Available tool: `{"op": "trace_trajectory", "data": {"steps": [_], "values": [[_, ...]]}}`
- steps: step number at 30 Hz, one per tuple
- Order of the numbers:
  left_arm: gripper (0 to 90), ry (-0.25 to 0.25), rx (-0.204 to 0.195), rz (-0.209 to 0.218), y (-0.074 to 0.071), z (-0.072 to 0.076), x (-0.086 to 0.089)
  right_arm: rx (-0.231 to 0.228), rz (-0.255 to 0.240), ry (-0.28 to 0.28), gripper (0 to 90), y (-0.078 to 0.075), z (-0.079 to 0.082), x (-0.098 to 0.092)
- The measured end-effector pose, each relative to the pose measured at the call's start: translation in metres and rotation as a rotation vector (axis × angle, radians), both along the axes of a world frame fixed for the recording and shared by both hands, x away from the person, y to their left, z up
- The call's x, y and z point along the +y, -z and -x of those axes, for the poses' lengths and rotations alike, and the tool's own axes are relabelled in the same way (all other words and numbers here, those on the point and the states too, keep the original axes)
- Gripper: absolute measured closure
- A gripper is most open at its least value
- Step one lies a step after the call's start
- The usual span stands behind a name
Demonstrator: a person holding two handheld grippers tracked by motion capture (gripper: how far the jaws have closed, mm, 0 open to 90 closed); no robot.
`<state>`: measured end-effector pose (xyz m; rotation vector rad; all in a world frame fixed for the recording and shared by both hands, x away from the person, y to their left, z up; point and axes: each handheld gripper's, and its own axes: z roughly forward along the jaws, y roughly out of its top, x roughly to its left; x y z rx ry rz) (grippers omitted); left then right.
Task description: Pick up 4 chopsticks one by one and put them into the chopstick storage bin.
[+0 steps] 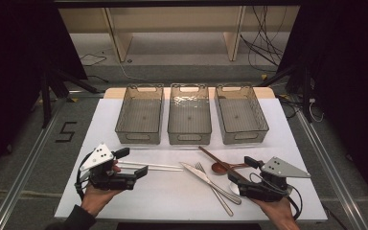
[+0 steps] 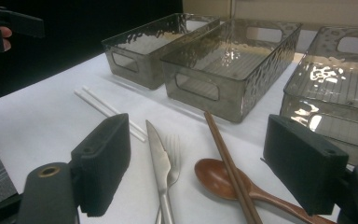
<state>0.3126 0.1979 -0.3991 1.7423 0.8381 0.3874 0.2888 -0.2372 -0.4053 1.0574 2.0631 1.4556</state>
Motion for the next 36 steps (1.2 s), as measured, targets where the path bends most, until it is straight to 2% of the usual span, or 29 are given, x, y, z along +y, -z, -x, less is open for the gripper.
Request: {"op": "trace_trajectory", "data": {"steps": [11,18,20,21,26,27,28,32,33,34,36], "values": [[6.2,-0.001,-0.002,-0.005,0.0,0.0,0.0,0.009,0.019,0.005,25.4,-0.002,-0.002,-0.001],[6.2,-0.004,-0.002,-0.01,0.0,0.0,-0.001,0.022,0.037,-0.017,27.9,-0.017,-0.01,-0.005],[6.2,-0.006,-0.001,-0.008,0.0,0.0,0.0,0.026,0.069,-0.027,28.5,-0.02,-0.013,-0.005],[6.2,-0.006,-0.002,-0.008,0.0,-0.001,0.0,0.026,0.069,-0.027,28.5,-0.02,-0.013,-0.005],[6.2,-0.003,-0.004,-0.013,0.0,-0.001,-0.001,0.058,0.145,-0.058,29.4,-0.03,-0.027,-0.003],[6.2,-0.003,-0.004,-0.013,0.0,-0.001,-0.001,0.058,0.145,-0.058,29.4,-0.03,-0.027,-0.003],[6.2,-0.002,-0.005,-0.012,0.0,-0.001,-0.001,0.09,0.173,-0.071,29.4,-0.031,-0.034,-0.003],[6.2,-0.005,-0.005,-0.009,0.0,-0.001,0.0,0.144,0.232,-0.068,29.7,-0.03,-0.048,-0.006],[6.2,-0.005,-0.005,-0.009,-0.001,-0.001,0.0,0.144,0.232,-0.068,29.7,-0.03,-0.048,-0.006],[6.2,-0.005,-0.006,-0.009,-0.001,-0.001,0.001,0.169,0.266,-0.072,31.9,-0.028,-0.054,-0.007],[6.2,-0.003,-0.008,-0.007,-0.001,-0.001,0.0,0.189,0.296,-0.078,33.2,-0.025,-0.059,-0.009]]}}
